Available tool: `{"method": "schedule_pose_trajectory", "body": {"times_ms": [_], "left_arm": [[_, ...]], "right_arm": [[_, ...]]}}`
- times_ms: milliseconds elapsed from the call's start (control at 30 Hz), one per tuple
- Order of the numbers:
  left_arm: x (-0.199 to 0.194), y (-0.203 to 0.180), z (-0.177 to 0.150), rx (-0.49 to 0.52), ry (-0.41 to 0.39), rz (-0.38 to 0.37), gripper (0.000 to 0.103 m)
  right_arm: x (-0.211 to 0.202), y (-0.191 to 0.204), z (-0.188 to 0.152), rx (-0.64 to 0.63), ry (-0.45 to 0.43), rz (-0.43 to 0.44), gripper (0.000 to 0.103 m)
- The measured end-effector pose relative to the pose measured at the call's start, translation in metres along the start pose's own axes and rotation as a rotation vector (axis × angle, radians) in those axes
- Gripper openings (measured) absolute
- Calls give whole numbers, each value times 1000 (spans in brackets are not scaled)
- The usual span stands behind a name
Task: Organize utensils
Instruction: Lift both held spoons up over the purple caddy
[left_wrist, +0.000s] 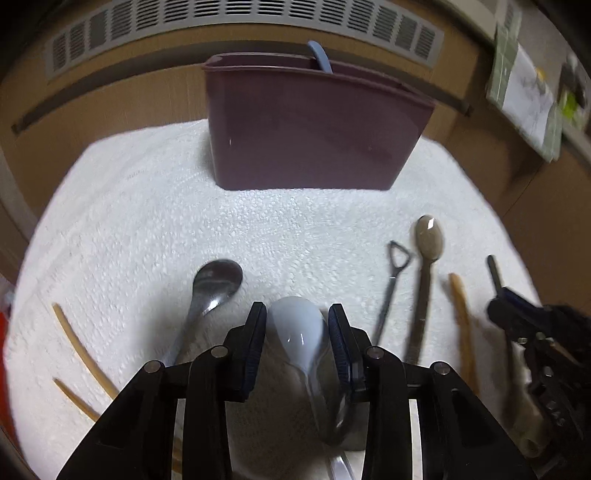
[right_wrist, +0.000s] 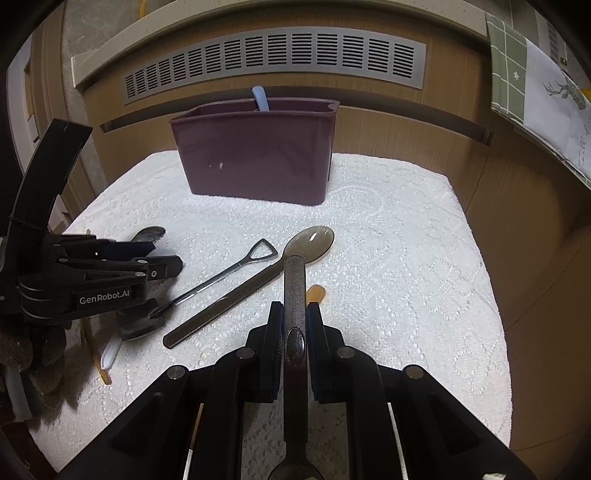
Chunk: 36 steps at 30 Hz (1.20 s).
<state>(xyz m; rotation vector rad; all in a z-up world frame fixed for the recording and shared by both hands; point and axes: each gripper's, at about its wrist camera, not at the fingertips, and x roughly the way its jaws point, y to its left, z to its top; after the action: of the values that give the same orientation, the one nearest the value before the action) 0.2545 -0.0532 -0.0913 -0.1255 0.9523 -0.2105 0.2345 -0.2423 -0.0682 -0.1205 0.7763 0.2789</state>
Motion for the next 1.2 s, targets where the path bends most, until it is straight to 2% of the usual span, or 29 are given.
{"method": "schedule_pose_trajectory", "body": {"times_ms": [67,300,633,700,767,867,967,1000,1067,1200], "left_arm": [[-17,3,-5,-10,-43,-37,35],[-72,-2,-12,49,-205,-59,35],[-106,3,-4,49,-339,-68,35],[-120,1,13,51,-397,-78,35],[-150,-4,45,73,-513,-103,35],[-193,-12,93,106,-760,-102,36],[-195,-9,131,96,-902,-92,36],[-189,-7,139,90,-922,-82,36],[-171,-4,155,86,-940,-50,36],[-125,0,173,116,-916,6,36]], "right_arm": [[-4,-1,2,8,-11,17,12],[-15,1,10,28,-53,58,12],[-28,7,19,26,-88,73,12],[-32,4,25,48,-106,90,12],[-48,-1,48,56,-183,104,12],[-88,-3,99,18,-362,69,12],[-120,-5,148,-6,-564,27,12],[-123,-7,162,-2,-610,28,12],[-117,-10,183,8,-649,52,12],[-73,-13,207,7,-629,70,12]]}}
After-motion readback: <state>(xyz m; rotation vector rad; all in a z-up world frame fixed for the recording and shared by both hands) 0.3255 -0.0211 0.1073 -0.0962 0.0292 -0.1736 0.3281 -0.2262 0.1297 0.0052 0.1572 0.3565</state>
